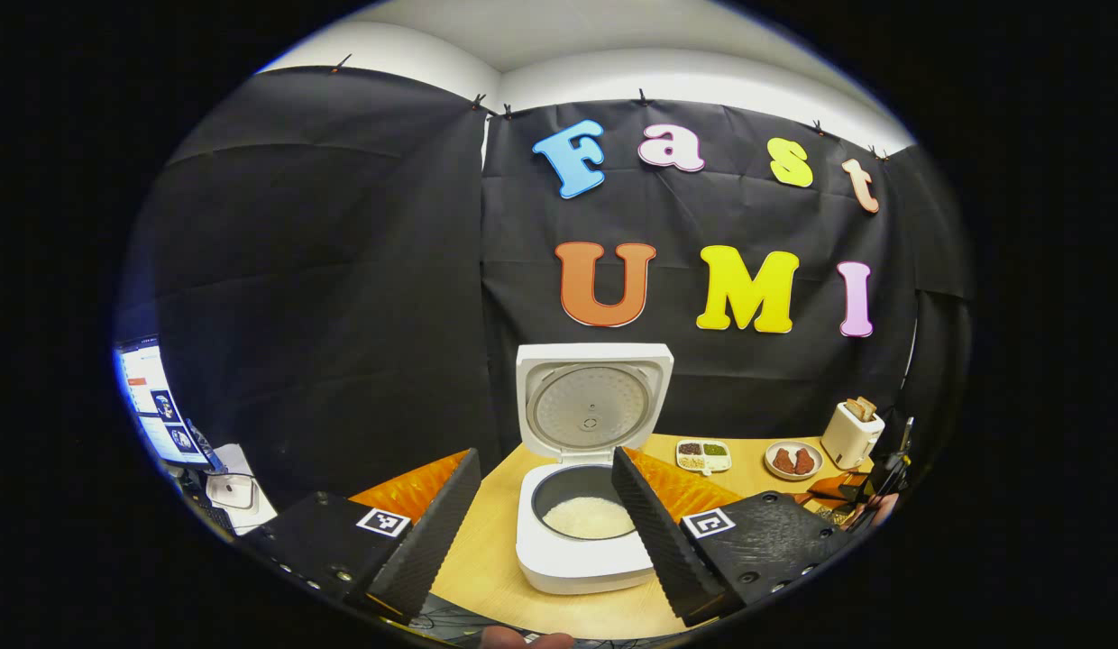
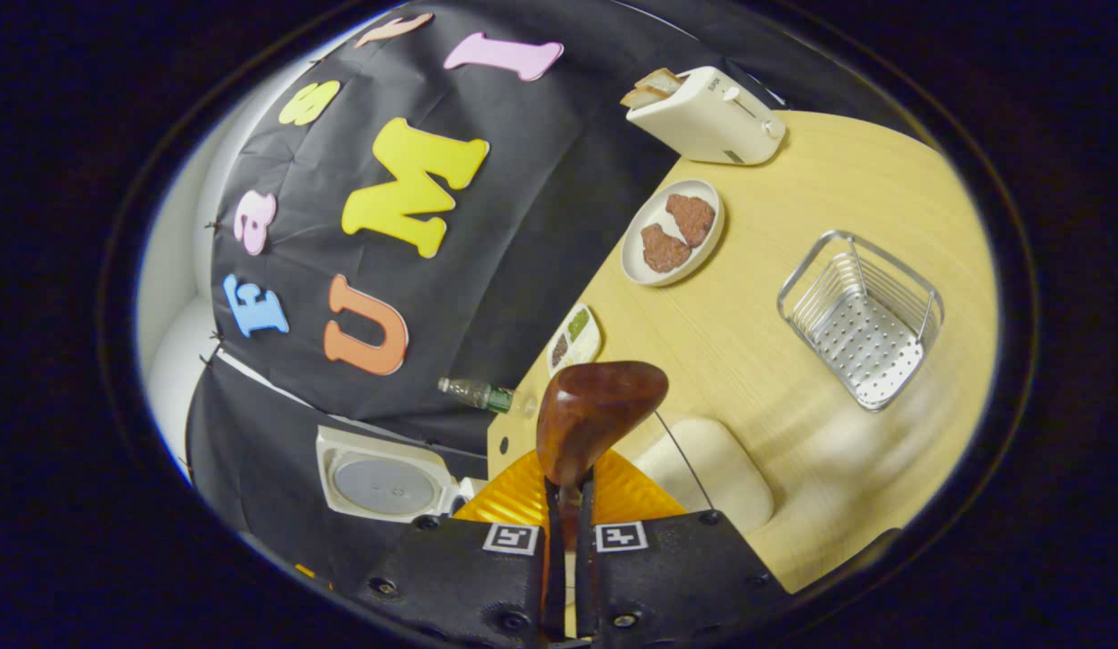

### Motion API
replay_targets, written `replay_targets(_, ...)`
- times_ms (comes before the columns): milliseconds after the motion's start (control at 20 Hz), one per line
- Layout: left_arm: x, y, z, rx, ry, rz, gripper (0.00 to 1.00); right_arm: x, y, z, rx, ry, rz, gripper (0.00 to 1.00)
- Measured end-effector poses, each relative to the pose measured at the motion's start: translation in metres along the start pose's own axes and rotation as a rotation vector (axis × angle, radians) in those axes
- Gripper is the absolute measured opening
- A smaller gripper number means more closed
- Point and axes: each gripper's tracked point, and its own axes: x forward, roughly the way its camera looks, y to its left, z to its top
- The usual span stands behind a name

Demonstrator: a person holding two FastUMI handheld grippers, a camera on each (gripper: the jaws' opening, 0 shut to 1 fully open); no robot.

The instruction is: Close the left gripper, press the button to open the rice cooker; take a wooden spoon from the chopstick holder with the right hand, scoop a spoonful of rice and pour it into the rice cooker, then put the wooden spoon back into the chopstick holder.

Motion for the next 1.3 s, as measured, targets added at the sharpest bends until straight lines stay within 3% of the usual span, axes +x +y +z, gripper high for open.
replay_targets(250,-0.006,-0.004,0.007,-0.010,-0.036,0.002,0.94,-0.017,0.058,0.021,-0.034,-0.020,0.084,0.10)
replay_targets(300,-0.008,-0.002,0.008,-0.017,-0.041,0.007,0.94,-0.018,0.073,0.019,-0.044,-0.013,0.105,0.14)
replay_targets(400,-0.011,0.006,0.008,-0.029,-0.047,0.019,0.94,-0.016,0.105,0.015,-0.055,0.000,0.148,0.09)
replay_targets(700,-0.014,0.035,0.008,-0.045,-0.040,0.052,0.94,0.024,0.198,-0.046,-0.082,0.097,0.269,0.10)
replay_targets(950,-0.020,0.059,0.002,-0.060,-0.020,0.081,0.94,0.079,0.230,-0.123,-0.225,0.208,0.254,0.09)
replay_targets(1300,-0.021,0.096,-0.003,-0.067,-0.018,0.138,0.94,0.117,0.231,-0.193,-0.679,0.254,0.156,0.10)
